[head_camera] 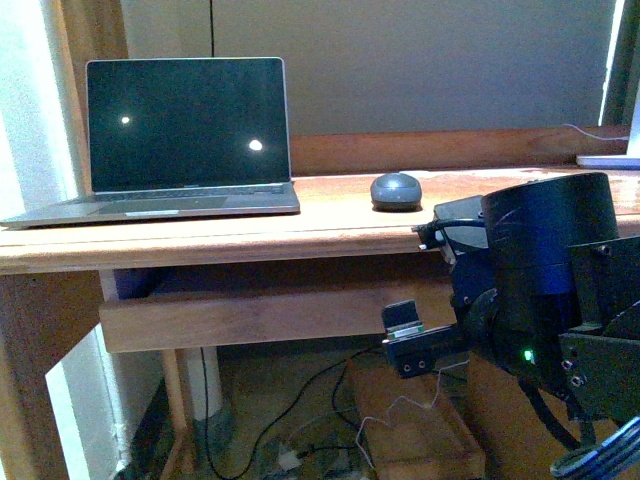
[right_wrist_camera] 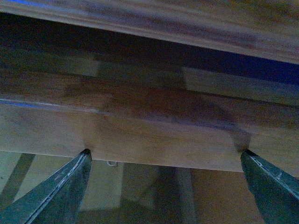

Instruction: Place mouse

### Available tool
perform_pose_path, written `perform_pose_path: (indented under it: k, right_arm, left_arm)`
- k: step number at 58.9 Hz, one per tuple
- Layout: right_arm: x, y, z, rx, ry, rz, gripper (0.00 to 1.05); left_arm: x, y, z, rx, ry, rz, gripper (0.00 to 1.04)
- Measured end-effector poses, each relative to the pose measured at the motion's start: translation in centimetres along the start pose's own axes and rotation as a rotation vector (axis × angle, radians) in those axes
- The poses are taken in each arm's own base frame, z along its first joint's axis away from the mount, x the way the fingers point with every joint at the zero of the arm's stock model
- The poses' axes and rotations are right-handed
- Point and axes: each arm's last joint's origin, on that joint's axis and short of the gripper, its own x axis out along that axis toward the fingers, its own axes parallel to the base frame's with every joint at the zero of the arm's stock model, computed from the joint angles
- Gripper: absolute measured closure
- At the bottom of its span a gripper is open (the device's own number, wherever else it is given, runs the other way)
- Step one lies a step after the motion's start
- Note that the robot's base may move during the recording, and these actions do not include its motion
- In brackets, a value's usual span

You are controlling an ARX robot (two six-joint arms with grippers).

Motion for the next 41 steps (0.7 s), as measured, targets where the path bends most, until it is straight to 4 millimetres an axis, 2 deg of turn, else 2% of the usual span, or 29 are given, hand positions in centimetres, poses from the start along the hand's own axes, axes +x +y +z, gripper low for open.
perform_pose_path:
  k: [7, 14, 19, 25, 33, 41]
  right_arm:
    - [-1.3, -1.0, 0.6, 0.060, -0.014, 0.009, 0.07]
    - [-5.3, -3.2, 1.5, 0.125, -0.045, 0.030, 0.07]
    - [-8.2, -4.8, 1.2, 0.161, -0.045, 0.046, 0.07]
    - [-12.0, -7.0, -0.6, 0.212, -0.026, 0.050, 0.07]
    - [-17.0, -9.6, -4.0, 0.280, 0.004, 0.017, 0.07]
    - [-21.4, -10.9, -6.8, 0.365, -0.015, -0.028, 0.07]
  left_arm:
    - [0.0, 0.0, 0.0, 0.000, 0.000, 0.000, 0.08]
    - [0.0, 0.0, 0.0, 0.000, 0.000, 0.000, 0.08]
    - [0.0, 0.0, 0.0, 0.000, 0.000, 0.000, 0.08]
    - [0.0, 0.0, 0.0, 0.000, 0.000, 0.000, 0.08]
    - [0.0, 0.0, 0.0, 0.000, 0.000, 0.000, 0.08]
    - [0.0, 0.0, 0.0, 0.000, 0.000, 0.000, 0.08]
